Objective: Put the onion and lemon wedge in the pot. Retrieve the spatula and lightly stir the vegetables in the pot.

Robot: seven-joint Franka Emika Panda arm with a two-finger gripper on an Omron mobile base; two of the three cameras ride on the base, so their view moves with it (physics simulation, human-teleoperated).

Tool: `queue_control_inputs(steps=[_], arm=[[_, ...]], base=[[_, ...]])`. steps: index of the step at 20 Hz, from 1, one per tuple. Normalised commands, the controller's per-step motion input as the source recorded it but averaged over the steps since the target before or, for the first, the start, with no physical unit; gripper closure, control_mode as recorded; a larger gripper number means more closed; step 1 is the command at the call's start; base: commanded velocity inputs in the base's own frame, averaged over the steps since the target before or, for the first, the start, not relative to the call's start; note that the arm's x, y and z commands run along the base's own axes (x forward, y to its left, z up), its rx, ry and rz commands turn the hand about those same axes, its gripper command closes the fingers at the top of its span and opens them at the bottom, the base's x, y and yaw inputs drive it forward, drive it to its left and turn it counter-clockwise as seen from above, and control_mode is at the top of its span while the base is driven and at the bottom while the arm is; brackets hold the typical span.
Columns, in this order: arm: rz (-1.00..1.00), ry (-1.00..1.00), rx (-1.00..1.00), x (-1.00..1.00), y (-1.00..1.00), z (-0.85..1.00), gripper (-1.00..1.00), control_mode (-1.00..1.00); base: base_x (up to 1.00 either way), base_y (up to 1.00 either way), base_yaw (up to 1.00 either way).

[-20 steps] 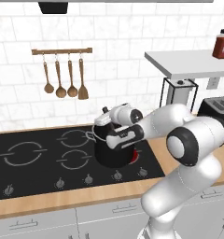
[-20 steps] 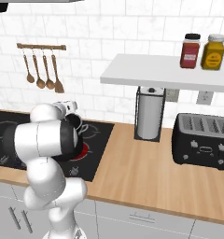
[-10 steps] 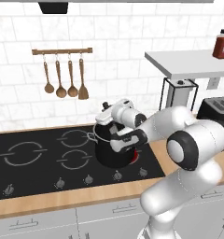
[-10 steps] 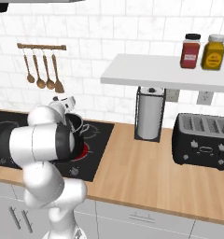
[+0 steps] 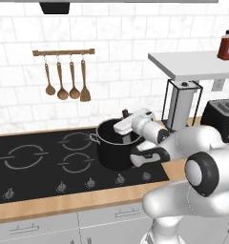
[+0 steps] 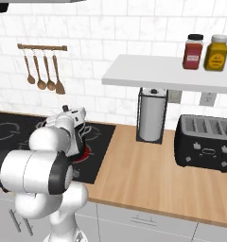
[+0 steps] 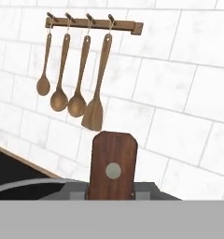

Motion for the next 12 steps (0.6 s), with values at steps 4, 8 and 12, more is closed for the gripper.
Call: queue_control_inputs(steps=[4, 8, 12], arm=[[0.00, -0.02, 0.00, -0.29, -0.72, 0.00, 1.00, -1.00], [0.00, -0.10, 0.00, -0.60, -0.49, 0.00, 1.00, -1.00], [0.00, -0.09, 0.00, -0.18, 0.05, 0.10, 1.00, -1.00]], base=[[0.00, 0.00, 0.00], [0.00, 0.00, 0.00], [0.00, 0.00, 0.00]])
